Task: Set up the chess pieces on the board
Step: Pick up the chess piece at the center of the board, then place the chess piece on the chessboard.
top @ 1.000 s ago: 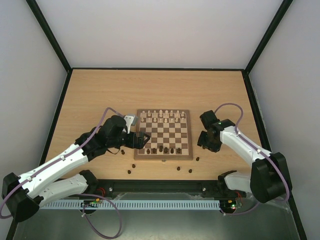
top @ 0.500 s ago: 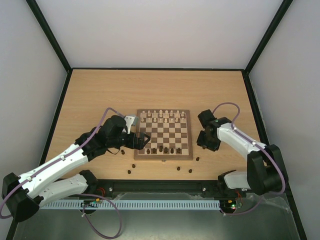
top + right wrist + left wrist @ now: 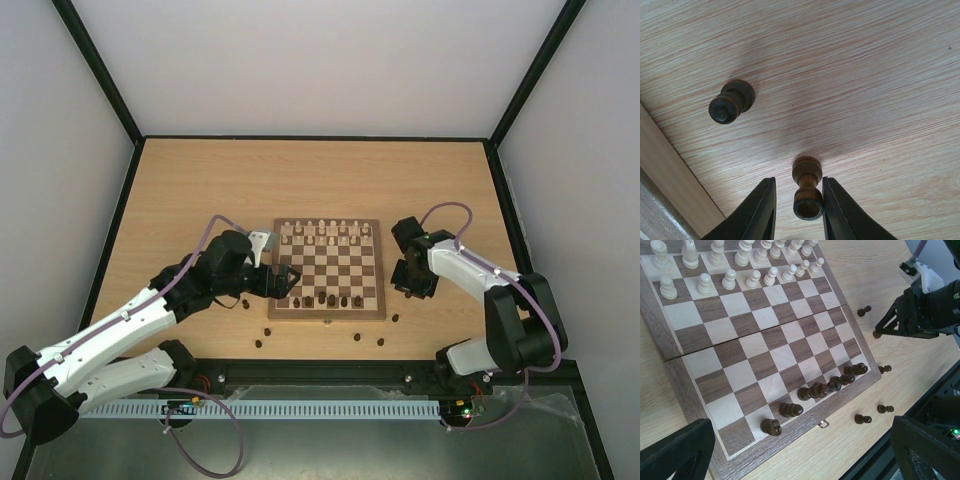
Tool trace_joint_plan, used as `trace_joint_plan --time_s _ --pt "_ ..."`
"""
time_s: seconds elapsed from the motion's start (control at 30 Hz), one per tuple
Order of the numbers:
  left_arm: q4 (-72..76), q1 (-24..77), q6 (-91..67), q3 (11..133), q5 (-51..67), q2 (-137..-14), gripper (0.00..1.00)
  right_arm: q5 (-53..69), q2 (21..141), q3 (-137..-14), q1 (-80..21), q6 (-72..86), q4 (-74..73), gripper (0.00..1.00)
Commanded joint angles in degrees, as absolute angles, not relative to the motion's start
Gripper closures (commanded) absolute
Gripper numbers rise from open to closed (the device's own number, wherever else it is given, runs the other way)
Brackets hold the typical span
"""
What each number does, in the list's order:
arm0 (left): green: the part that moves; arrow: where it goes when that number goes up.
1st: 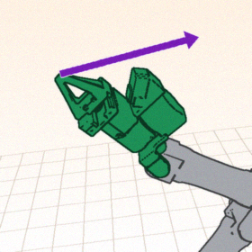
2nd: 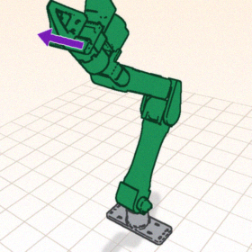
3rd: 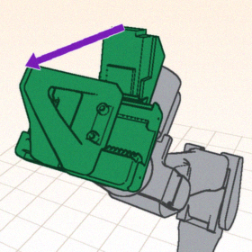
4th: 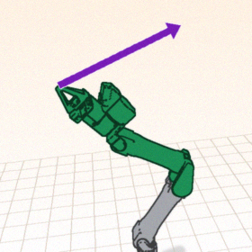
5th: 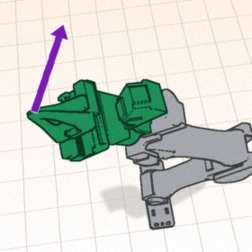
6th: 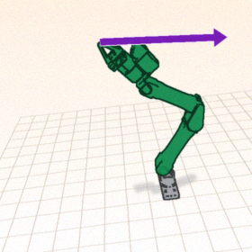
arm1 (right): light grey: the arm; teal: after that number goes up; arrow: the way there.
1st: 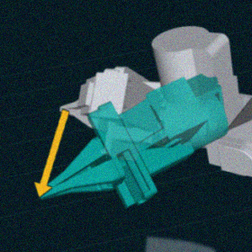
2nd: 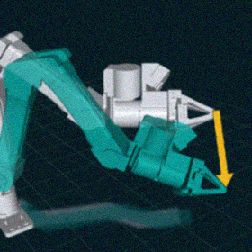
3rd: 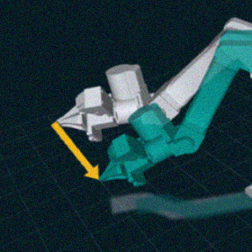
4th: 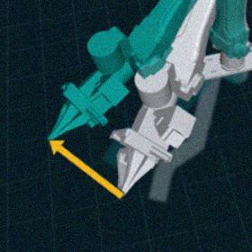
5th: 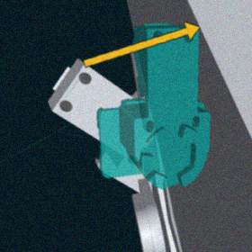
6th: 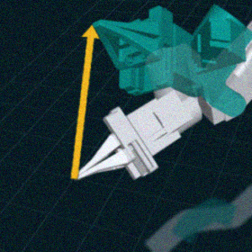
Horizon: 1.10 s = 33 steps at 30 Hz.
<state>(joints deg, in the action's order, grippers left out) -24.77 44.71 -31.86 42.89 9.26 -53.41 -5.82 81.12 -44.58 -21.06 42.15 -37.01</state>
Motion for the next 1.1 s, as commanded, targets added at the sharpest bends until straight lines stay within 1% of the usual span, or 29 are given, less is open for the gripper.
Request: trace_joint_plan --time_s 0.0,0.37,0.6,0.8,1.07 --pt "-24.5 44.4 -31.0 42.4 9.8 -52.7 0.01 -6.7 81.9 -45.0 -21.0 41.5 -37.9 0.75" --pt "-24.6 44.4 -31.1 42.4 9.6 -52.8 0.01 -5.5 80.5 -44.7 -20.9 41.0 -38.1 0.88" --pt "-25.0 44.4 -31.4 42.5 8.8 -52.8 0.01 -6.7 74.4 -47.9 -22.7 41.1 -43.4 0.89" --pt "-25.3 44.4 -32.2 42.7 7.5 -53.2 0.01 -8.0 72.9 -52.7 -30.8 42.8 -48.5 0.89" --pt "-25.5 44.4 -33.7 42.9 6.1 -53.1 0.01 -7.7 76.3 -56.2 -41.0 44.8 -50.3 0.89"
